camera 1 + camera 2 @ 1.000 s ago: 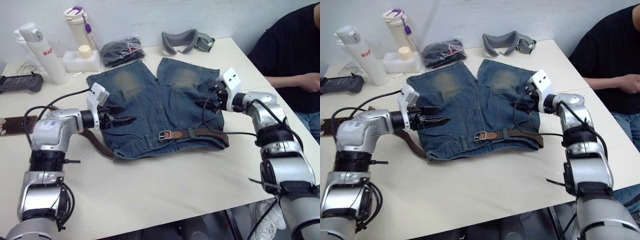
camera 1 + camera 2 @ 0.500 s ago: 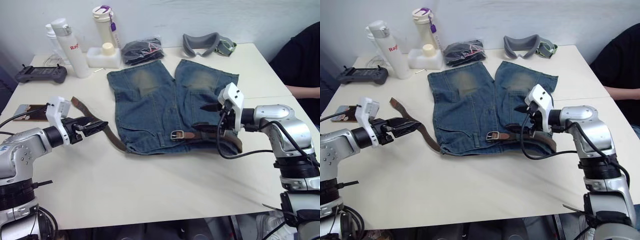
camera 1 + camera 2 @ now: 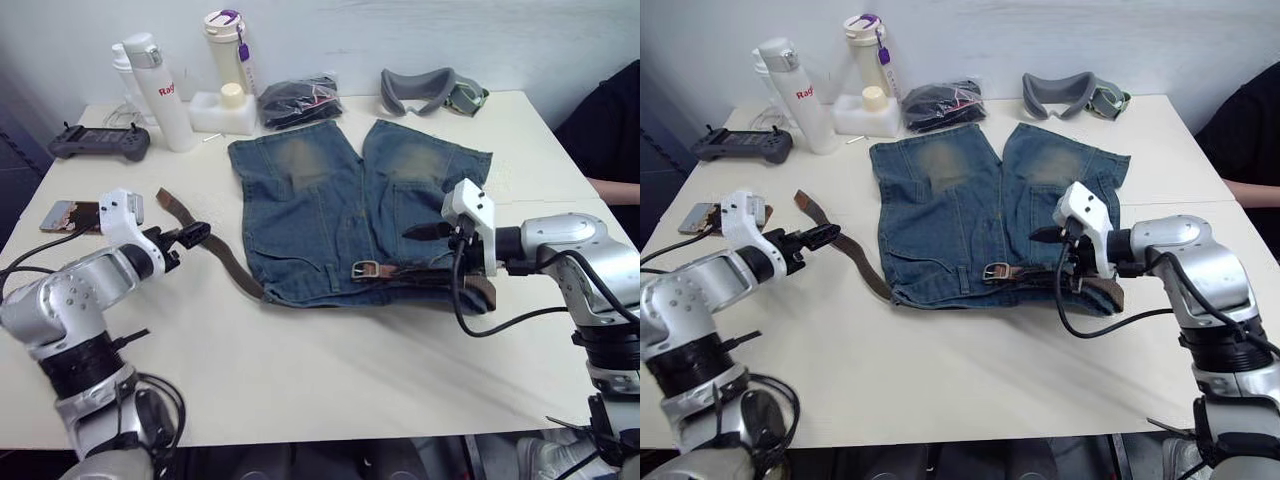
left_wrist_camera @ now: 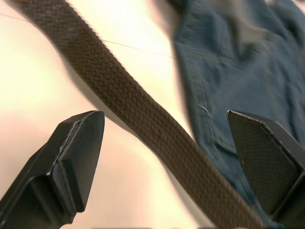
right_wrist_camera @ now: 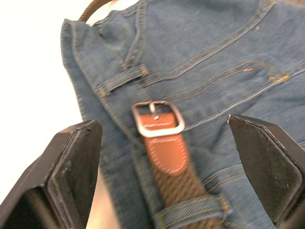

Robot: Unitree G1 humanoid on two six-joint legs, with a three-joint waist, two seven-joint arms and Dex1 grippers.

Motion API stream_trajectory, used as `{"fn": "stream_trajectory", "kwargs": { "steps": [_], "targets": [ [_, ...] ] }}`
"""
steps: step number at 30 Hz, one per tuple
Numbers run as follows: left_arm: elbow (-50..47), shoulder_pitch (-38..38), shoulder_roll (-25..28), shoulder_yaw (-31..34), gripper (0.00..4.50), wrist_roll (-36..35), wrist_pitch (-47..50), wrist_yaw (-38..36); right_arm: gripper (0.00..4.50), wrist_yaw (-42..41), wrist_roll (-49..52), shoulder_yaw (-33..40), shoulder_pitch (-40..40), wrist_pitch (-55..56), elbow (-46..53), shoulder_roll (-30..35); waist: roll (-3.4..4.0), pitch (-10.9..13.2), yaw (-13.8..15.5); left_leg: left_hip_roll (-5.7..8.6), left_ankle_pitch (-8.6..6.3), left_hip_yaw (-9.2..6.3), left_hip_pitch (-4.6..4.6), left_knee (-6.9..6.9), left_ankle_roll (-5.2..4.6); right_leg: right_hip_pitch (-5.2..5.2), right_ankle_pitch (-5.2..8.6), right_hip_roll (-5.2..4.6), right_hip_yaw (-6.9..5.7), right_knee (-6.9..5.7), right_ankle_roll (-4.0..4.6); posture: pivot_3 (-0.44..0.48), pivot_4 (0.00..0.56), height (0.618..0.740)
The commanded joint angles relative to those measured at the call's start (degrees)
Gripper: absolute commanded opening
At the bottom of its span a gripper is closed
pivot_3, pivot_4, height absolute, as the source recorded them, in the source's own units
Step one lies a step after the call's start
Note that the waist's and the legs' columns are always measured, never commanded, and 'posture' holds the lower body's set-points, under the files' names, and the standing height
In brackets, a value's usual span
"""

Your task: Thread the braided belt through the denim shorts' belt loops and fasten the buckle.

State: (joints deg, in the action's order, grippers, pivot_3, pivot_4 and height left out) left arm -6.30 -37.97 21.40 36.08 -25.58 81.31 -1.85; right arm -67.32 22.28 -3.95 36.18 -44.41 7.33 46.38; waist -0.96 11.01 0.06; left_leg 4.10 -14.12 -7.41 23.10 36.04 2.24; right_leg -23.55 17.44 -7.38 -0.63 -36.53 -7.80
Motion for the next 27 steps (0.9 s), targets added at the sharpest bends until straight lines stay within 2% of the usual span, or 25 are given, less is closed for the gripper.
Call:
{"fn": "stream_trajectory", "kwargs": {
  "steps": [1,7,12,16,20,24,27],
  "targets": [
    [2.3,-2.5,-0.9,-0.1,4.47,4.3,-1.0,5.4,4.50,0.0,2.6,1.5,-0.1,-1.6,3.5,0.9,-0.03,0.0,-0.2,-0.01,-0.01,0.07,0.00,0.00,-0.01,-0.03,0.00,0.00,0.05,0.01,0.00,0.000,0.150,0.740],
    [11.5,-11.0,-5.5,-2.1,4.47,10.0,-6.1,13.7,4.50,3.7,4.5,2.8,-2.0,-3.6,6.3,0.1,-0.31,0.1,0.6,-0.02,-0.02,0.18,0.04,0.08,-0.02,-0.09,-0.06,-0.01,0.11,0.03,-0.04,0.000,0.150,0.740],
    [20.3,-16.4,-7.3,-4.4,4.47,12.0,-15.1,16.0,4.50,6.5,5.4,3.4,-3.1,-3.8,7.2,-0.5,-0.34,0.1,1.0,-0.01,-0.03,0.30,0.04,0.09,-0.03,-0.09,-0.13,-0.02,0.17,0.12,-0.08,0.000,0.150,0.740],
    [27.9,-19.2,-7.3,-4.3,4.47,14.2,-18.7,20.7,4.50,7.8,5.3,3.4,-3.3,-3.1,7.4,-0.6,-0.35,0.1,1.1,-0.01,-0.03,0.34,0.04,0.08,-0.03,-0.11,-0.14,-0.01,0.20,0.11,-0.09,0.000,0.150,0.740],
    [35.4,-21.9,-6.3,-6.9,4.47,17.6,-21.6,24.8,4.50,9.5,4.3,3.0,-3.1,-2.4,6.8,-0.6,-0.37,0.1,1.1,-0.01,-0.03,0.36,0.04,0.09,-0.04,-0.11,-0.15,-0.01,0.21,0.11,-0.11,0.000,0.150,0.740],
    [39.3,-23.5,-6.6,-8.2,4.47,18.7,-23.1,26.8,4.50,10.3,2.7,1.8,-3.5,-1.3,6.1,0.0,-0.38,0.1,1.3,0.00,-0.03,0.36,0.04,0.10,-0.04,-0.11,-0.17,-0.02,0.22,0.11,-0.14,0.000,0.150,0.740],
    [39.6,-24.0,-6.6,-8.3,3.64,19.3,-25.4,29.1,4.50,10.7,2.1,1.7,-3.9,-0.7,5.9,-0.2,-0.38,0.1,1.2,0.00,-0.03,0.39,0.04,0.08,-0.04,-0.13,-0.17,-0.01,0.24,0.11,-0.14,0.000,0.150,0.740]
  ]
}}
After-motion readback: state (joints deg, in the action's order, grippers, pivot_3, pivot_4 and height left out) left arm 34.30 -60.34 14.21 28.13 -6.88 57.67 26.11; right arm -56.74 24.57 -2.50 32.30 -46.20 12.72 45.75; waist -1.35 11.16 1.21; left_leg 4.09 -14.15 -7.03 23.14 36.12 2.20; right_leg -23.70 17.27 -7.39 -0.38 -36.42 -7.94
